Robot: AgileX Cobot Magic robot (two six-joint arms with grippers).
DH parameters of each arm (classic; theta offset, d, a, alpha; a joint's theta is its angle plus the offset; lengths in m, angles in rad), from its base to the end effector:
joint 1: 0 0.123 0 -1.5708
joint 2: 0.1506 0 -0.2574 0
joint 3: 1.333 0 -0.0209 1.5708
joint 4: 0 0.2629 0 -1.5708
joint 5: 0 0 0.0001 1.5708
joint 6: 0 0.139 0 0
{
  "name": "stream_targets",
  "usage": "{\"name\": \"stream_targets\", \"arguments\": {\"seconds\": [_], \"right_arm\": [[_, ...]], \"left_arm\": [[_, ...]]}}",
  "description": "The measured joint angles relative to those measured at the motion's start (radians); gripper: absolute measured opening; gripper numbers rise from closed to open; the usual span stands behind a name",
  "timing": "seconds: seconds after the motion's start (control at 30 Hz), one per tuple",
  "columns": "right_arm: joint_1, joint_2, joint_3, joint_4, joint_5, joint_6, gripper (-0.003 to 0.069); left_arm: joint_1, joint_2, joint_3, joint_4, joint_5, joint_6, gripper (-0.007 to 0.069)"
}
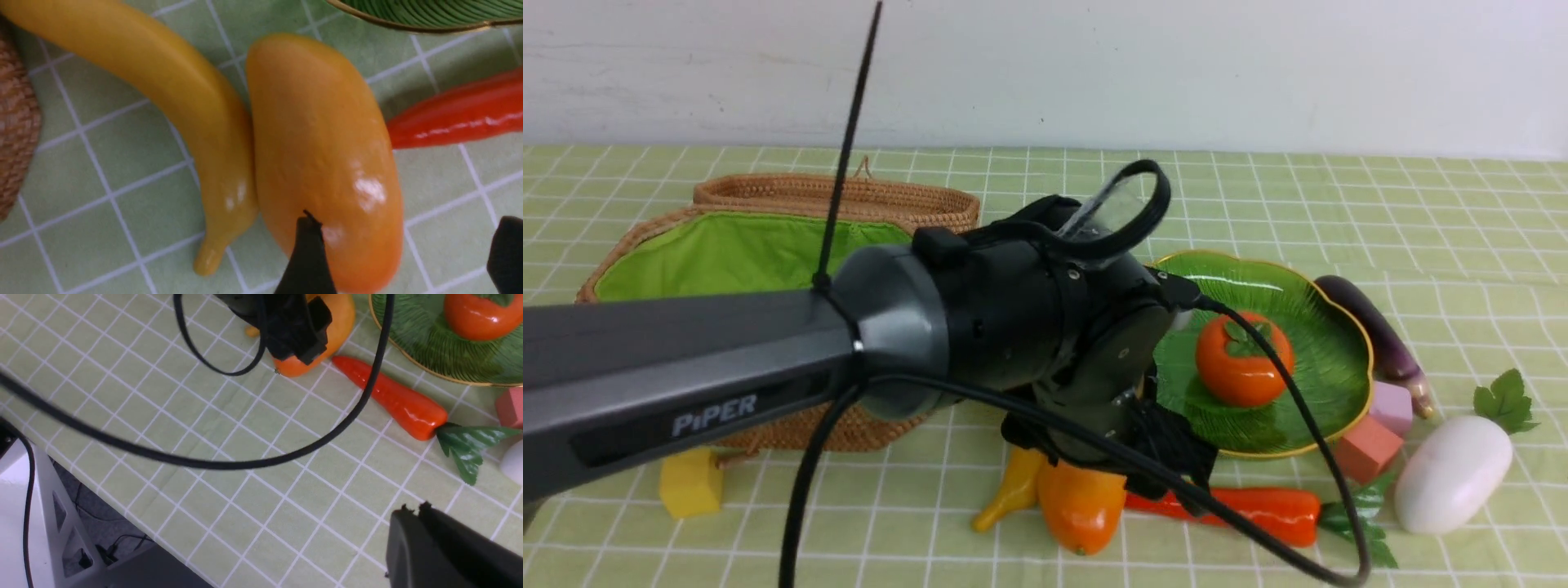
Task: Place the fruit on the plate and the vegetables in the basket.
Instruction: Grab the mango with your left arm and place it on the right plate
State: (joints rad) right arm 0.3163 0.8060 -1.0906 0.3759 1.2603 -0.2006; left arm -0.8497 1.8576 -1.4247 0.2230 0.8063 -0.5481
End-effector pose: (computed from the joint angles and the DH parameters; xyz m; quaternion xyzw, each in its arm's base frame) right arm 0.1495 0.1001 0.3490 -0.2421 0.8936 0.2054 0.3173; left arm 0.2944 -0.3014 0.1621 0.2040 0.9522 -0.0605 0.2190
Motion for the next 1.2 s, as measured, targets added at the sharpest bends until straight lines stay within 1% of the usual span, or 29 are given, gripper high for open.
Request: {"name": "stream_targets", "arguments": {"seconds": [0.2,0.37,0.9,1.2], "right_arm": [[0.0,0.0,0.0,0.0,0.001,0.0,0.0035],[0.0,0.0,0.0,0.0,0.002,0.0,0.004],[0.0,0.0,0.0,0.007,0.002,-0.001,0.005],[0.0,0.0,0.0,0.033,0.002,-0.027,0.0052]], "left_arm": [[0.019,0.052,0.0,0.001,-0.069,0.022,0.0542],[0.018,0.104,-0.003,0.044,-0.104,0.023,0.0545],[0.018,0.139,-0.022,0.068,-0.112,0.011,0.056],[0.019,0.143,-0.023,0.076,-0.12,0.011,0.0596]]}}
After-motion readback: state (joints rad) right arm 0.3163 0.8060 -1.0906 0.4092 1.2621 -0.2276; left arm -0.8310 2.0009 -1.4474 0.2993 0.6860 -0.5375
